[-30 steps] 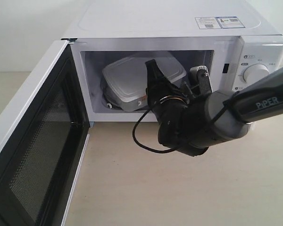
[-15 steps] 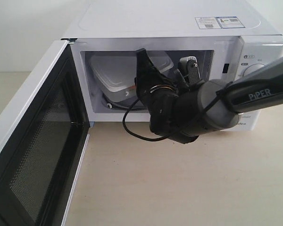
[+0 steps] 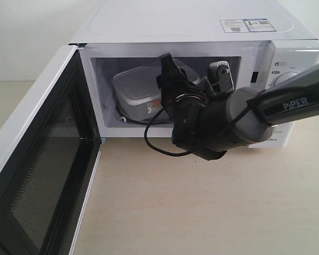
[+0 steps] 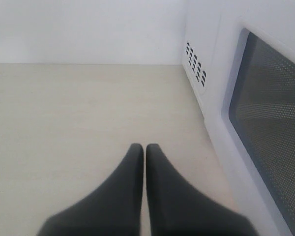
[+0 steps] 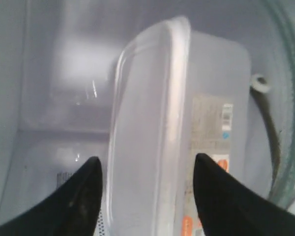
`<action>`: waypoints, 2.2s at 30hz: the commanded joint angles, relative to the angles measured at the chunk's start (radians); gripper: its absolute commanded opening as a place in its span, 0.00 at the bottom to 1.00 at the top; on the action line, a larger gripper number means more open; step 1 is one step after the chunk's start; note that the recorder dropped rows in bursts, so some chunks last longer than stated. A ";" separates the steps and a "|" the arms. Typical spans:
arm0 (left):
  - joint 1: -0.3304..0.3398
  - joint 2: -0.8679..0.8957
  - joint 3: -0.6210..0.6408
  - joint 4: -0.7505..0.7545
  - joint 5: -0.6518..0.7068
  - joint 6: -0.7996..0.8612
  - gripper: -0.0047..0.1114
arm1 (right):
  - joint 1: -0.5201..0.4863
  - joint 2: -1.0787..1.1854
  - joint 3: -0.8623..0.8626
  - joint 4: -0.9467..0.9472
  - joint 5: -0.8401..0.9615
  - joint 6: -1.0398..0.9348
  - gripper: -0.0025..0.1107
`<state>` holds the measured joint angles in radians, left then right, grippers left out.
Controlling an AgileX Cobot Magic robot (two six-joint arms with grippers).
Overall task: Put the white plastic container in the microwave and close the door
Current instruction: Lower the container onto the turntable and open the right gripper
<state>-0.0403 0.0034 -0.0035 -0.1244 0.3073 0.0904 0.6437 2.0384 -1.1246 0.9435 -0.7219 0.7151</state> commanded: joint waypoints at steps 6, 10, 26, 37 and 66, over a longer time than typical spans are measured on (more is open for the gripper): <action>0.002 -0.003 0.004 0.002 0.000 -0.007 0.08 | -0.006 -0.008 -0.004 0.033 0.001 -0.015 0.03; 0.002 -0.003 0.004 0.002 0.000 -0.007 0.08 | -0.006 -0.034 0.007 0.033 0.025 -0.116 0.02; 0.002 -0.003 0.004 0.002 0.000 -0.007 0.08 | -0.006 -0.182 0.228 -0.955 0.323 -0.230 0.02; 0.002 -0.003 0.004 0.002 0.000 -0.007 0.08 | -0.006 -0.108 0.192 -0.902 0.218 -0.625 0.02; 0.002 -0.003 0.004 0.002 0.000 -0.007 0.08 | -0.006 0.052 -0.061 -0.568 0.279 -0.908 0.02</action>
<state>-0.0403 0.0034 -0.0035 -0.1244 0.3073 0.0904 0.6393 2.1230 -1.1823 0.3882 -0.5288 -0.1810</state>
